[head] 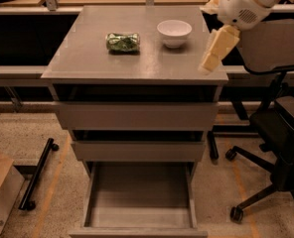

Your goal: Place green can into bottom drawer

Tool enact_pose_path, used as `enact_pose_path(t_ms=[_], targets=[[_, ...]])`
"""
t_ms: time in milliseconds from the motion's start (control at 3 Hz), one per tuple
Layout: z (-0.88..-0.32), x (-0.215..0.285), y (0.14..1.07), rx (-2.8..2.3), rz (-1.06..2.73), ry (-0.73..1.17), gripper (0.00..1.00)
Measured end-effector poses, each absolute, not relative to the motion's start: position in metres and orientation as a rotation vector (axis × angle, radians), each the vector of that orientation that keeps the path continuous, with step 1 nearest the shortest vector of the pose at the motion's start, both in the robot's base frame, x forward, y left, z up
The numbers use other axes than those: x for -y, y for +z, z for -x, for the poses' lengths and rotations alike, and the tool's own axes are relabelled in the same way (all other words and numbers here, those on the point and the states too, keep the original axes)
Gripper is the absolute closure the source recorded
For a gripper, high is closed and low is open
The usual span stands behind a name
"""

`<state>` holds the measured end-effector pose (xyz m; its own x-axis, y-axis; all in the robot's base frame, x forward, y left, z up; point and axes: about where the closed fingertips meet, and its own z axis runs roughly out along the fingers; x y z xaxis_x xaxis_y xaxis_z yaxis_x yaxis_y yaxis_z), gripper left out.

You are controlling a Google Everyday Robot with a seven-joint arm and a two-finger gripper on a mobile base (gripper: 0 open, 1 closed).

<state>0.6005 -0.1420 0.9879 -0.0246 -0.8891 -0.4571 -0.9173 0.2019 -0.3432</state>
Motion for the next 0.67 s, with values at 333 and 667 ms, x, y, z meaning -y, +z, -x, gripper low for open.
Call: enact_pose_path(t_ms=[333,667], targets=[[-0.645,0.122,0.979,-1.838,1.690,0.096,0.00],[-0.695,0.100,0.959,-1.798,1.675,0.161,0.00]])
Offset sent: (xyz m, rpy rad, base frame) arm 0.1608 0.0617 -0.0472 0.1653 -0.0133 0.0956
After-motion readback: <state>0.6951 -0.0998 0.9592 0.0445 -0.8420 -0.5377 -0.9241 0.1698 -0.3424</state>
